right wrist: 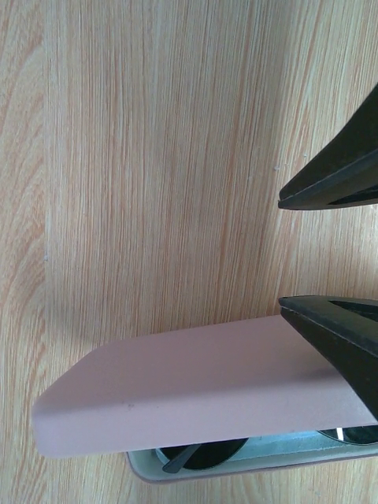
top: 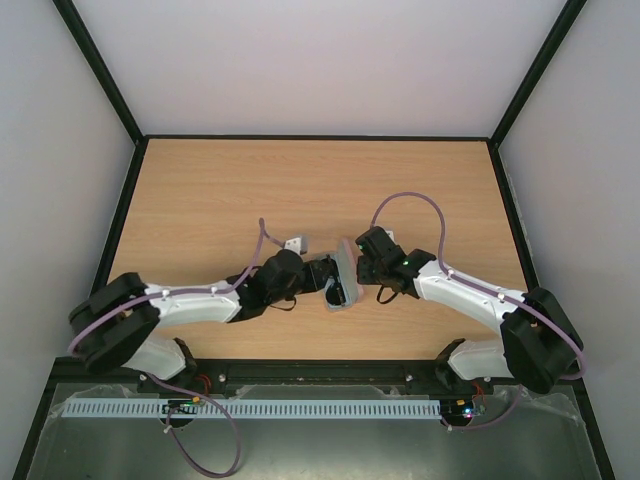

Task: Organize the sunglasses
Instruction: Close the sunglasses case at the center of the board.

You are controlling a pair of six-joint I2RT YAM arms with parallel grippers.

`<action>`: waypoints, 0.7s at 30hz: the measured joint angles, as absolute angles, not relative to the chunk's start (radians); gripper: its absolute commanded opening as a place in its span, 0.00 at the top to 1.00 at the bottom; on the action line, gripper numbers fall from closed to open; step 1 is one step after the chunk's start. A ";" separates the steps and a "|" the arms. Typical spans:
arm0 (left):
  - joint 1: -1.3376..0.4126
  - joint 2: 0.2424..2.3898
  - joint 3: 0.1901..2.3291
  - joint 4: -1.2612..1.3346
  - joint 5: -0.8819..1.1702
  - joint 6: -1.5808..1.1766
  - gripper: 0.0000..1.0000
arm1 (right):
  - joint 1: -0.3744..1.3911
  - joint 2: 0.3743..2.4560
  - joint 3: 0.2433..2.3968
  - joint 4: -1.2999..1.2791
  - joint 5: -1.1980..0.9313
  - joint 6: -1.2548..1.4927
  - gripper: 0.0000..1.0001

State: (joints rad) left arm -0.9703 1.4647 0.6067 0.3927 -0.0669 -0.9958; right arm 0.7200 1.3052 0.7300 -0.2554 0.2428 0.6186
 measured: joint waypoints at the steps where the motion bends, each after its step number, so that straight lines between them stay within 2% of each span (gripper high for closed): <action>1: -0.970 1.441 0.596 0.383 -0.073 -0.995 0.55 | 0.720 1.305 0.730 -0.255 0.243 0.617 0.68; 3: -0.970 1.380 0.564 0.367 -0.088 -0.996 0.53 | 0.720 1.304 0.730 -0.255 0.241 0.616 0.68; 6: -0.959 1.297 0.498 0.350 -0.105 -1.000 0.44 | 0.720 1.296 0.727 -0.256 0.237 0.611 0.67; 12: -0.919 1.169 0.372 0.284 -0.131 -1.008 0.19 | 0.720 1.270 0.725 -0.256 0.228 0.606 0.62; 19: -0.855 1.090 0.299 0.249 -0.134 -1.014 0.16 | 0.693 1.264 0.726 -0.258 0.211 0.595 0.58; 21: -0.846 1.086 0.292 0.248 -0.133 -1.014 0.17 | 0.680 1.264 0.726 -0.258 0.208 0.589 0.54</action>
State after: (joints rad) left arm -0.8455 1.0859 0.2924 0.2478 -0.1326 -1.0142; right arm 0.6800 1.2644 0.7261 -0.2584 0.2081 0.5888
